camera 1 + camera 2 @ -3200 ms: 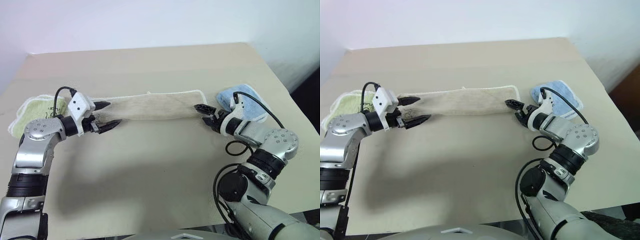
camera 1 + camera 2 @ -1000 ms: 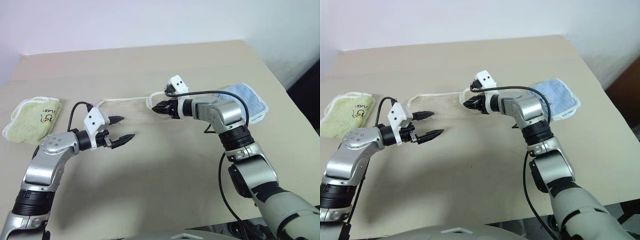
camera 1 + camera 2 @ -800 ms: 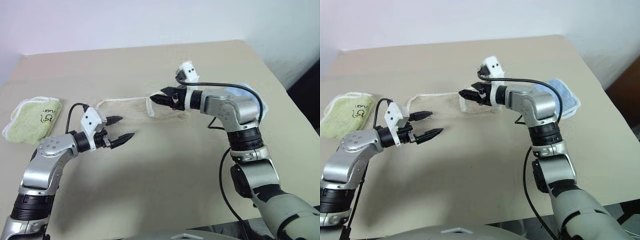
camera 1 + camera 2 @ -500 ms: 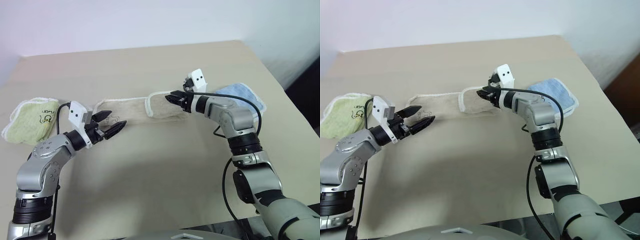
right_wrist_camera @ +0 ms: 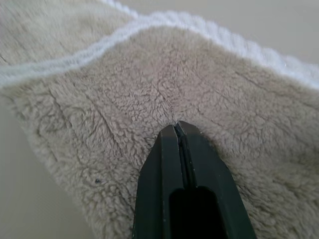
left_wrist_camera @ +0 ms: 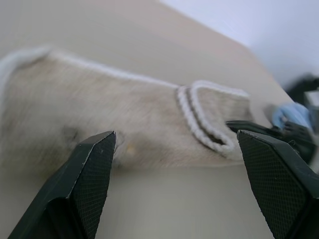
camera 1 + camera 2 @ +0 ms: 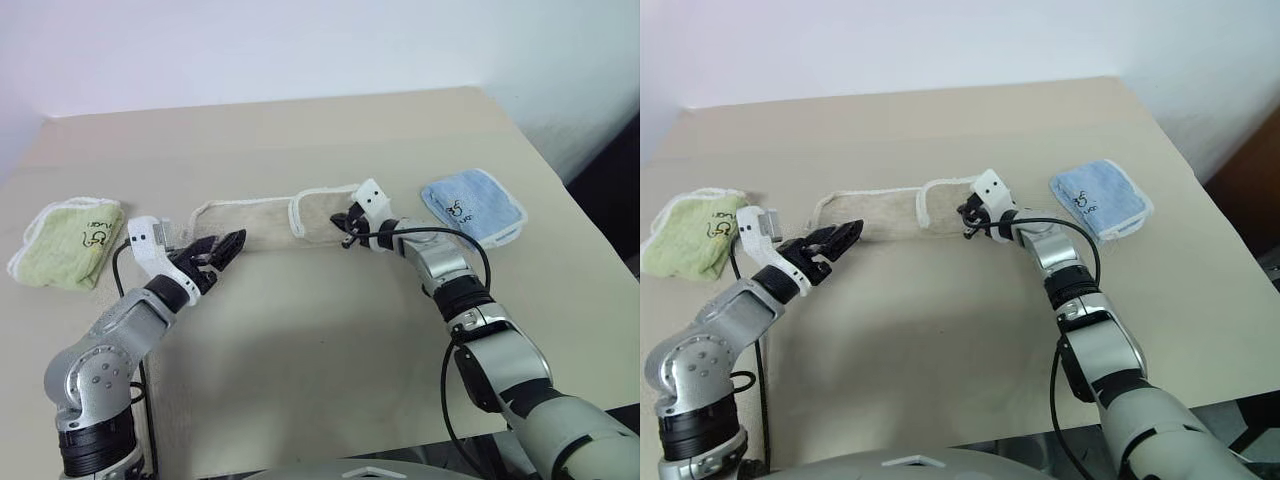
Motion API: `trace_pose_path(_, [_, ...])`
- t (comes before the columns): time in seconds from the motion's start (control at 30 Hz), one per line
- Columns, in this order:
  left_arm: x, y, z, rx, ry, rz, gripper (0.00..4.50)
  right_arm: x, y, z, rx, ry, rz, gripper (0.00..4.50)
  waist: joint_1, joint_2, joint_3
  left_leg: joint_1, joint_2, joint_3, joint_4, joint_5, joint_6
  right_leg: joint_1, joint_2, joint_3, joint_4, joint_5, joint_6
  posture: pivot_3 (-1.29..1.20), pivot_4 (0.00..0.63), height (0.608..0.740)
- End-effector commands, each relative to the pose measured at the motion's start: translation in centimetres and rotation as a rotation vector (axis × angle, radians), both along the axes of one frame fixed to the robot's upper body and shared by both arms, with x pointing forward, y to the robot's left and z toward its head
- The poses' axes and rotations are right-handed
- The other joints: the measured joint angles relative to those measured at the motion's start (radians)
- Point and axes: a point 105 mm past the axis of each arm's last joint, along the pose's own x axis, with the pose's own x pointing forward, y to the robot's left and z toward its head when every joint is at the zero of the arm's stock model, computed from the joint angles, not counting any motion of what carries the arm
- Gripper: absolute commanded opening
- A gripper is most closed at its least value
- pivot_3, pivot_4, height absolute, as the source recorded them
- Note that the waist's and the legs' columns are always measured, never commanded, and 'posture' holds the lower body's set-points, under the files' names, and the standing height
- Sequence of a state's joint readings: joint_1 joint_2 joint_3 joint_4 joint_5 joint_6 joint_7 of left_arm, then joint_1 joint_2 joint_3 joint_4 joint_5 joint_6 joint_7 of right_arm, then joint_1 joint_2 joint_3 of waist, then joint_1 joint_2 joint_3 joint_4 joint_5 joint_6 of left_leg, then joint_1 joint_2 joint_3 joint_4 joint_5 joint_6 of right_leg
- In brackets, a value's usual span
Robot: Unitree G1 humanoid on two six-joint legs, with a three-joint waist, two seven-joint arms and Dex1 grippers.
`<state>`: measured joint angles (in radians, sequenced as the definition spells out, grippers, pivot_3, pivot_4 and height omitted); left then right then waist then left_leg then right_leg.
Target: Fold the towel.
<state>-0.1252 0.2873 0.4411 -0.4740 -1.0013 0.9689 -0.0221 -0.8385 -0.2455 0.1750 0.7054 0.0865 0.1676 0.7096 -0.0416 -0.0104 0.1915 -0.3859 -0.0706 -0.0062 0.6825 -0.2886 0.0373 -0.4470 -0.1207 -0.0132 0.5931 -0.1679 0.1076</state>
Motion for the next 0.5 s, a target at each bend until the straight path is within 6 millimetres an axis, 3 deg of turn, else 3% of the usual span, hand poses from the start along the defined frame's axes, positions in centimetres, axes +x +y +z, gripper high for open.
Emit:
trace_pose_path(0.03, [0.1,0.3,0.2,-0.104,0.070,0.110,4.09,-0.4,0.0,6.3,0.111,-0.171,0.064,0.01,0.003,0.000,0.000,0.000,0.000,0.000,0.000,0.000,0.000,0.000,0.000,0.000,0.000,0.000,0.000,0.00,0.150,0.728])
trace_pose_path(0.1, [0.3,0.5,-0.5,-0.177,0.135,0.174,4.46,-1.0,-0.2,8.4,0.147,-0.216,0.088,0.00,0.008,0.000,0.000,-0.001,0.000,0.000,0.000,0.000,0.000,0.000,0.000,0.000,0.000,0.000,0.000,0.00,0.150,0.728])
trace_pose_path(0.2, [0.9,1.2,-0.5,-0.333,0.186,0.291,4.48,-1.6,-1.0,10.8,0.169,-0.266,0.097,0.00,0.020,-0.001,0.000,-0.001,0.000,0.000,0.000,0.000,-0.001,0.000,0.000,0.000,-0.001,0.000,0.000,0.00,0.150,0.728])
trace_pose_path(0.4, [2.2,1.9,-1.2,-0.392,0.288,0.391,4.48,-2.0,-2.0,12.5,0.155,-0.315,0.083,0.00,0.030,-0.001,0.000,-0.001,0.000,0.000,0.000,0.000,-0.001,0.001,0.000,0.000,-0.002,0.000,0.000,0.00,0.150,0.728])
trace_pose_path(0.5, [3.0,2.3,-3.2,-0.390,0.402,0.455,4.48,-1.9,-2.3,12.8,0.155,-0.326,0.062,0.00,0.031,-0.001,0.000,-0.001,-0.001,0.000,0.000,0.000,0.000,0.001,0.000,0.000,-0.002,0.000,0.000,0.00,0.150,0.728])
